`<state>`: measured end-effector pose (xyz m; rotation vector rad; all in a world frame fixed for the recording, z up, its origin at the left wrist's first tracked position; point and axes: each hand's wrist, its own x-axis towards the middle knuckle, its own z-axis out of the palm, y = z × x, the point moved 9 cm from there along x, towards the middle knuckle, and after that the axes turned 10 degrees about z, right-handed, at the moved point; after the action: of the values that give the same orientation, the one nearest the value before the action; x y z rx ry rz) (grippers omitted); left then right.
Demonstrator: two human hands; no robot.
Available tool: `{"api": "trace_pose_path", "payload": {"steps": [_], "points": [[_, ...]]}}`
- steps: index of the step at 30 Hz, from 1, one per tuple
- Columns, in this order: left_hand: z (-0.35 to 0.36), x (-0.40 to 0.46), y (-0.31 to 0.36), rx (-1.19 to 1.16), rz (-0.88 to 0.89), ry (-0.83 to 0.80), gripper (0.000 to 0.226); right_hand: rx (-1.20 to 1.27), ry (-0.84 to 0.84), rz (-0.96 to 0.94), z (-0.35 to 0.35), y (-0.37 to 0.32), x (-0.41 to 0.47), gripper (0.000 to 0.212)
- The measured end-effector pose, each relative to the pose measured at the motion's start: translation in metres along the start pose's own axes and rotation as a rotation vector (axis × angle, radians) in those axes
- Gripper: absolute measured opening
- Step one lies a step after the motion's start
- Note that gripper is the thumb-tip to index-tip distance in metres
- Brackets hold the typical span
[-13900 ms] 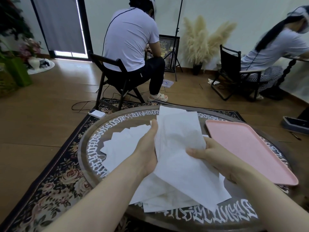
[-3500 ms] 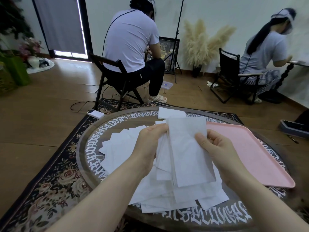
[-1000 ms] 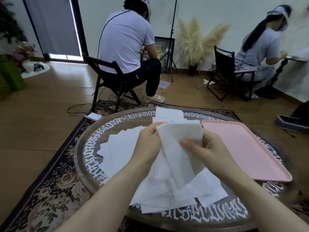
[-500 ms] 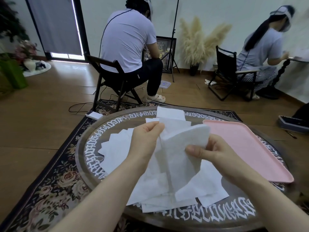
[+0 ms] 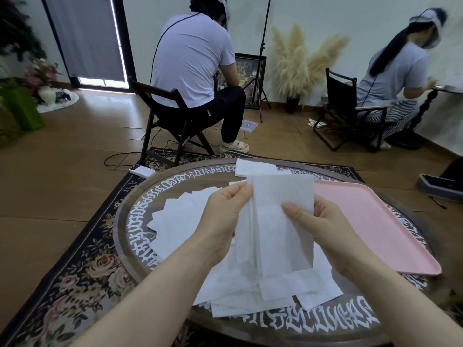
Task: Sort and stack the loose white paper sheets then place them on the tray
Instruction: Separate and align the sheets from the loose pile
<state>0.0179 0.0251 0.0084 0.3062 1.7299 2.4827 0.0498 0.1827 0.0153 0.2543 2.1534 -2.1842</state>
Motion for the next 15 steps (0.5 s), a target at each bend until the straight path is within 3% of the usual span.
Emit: {"api": "trace_pose_path", "payload": {"steps": [15], "points": [[0.0039, -0.0041, 0.0001, -0.061, -0.039, -0.006, 0.026, -0.027, 0.01, -0.03, 0.0027, -0.0015, -0.0007, 0.031]]}}
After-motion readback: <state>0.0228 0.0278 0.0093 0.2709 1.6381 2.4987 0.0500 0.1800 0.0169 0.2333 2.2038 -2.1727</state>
